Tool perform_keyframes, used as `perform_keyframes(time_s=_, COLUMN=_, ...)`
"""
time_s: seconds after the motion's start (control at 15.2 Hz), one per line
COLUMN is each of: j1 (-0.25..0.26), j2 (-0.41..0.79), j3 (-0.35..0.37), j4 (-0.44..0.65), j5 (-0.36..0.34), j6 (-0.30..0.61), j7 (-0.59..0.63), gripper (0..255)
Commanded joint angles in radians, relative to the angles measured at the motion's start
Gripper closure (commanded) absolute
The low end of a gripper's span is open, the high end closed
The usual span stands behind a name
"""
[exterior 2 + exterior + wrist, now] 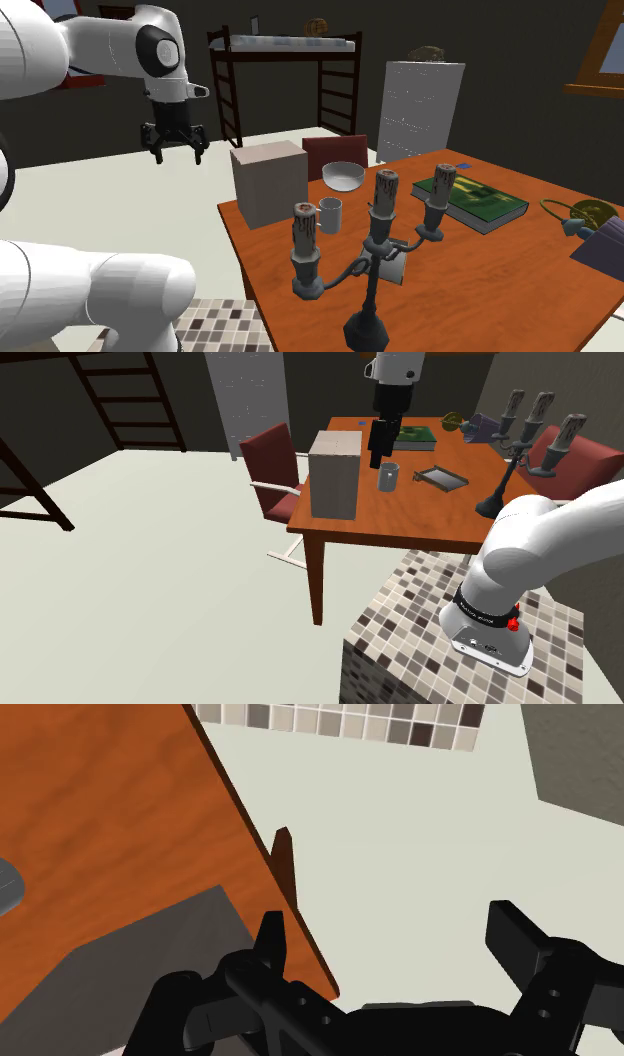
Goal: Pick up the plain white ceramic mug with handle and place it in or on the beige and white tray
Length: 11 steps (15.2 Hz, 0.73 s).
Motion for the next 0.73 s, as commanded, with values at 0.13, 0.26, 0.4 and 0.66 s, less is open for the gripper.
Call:
perform_keyframes(time_s=0.13, j1=-0.019, j2=0.034, j3=-0.03, j4=-0.005, j5=-0.023, j6=0.032, j7=-0.027, gripper=0)
perform_keyframes(time_s=0.26, j1=-0.037, j2=0.072, j3=-0.061, j4=-0.006, j5=-0.046, j6=0.064, j7=-0.053, gripper=0)
perform_keyframes(time_s=0.4, j1=-0.055, j2=0.113, j3=-0.091, j4=-0.003, j5=-0.066, j6=0.097, j7=-0.079, gripper=0)
perform_keyframes(time_s=0.66, j1=-0.088, j2=0.204, j3=-0.151, j4=0.015, j5=-0.101, j6=0.16, j7=-0.129, gripper=0)
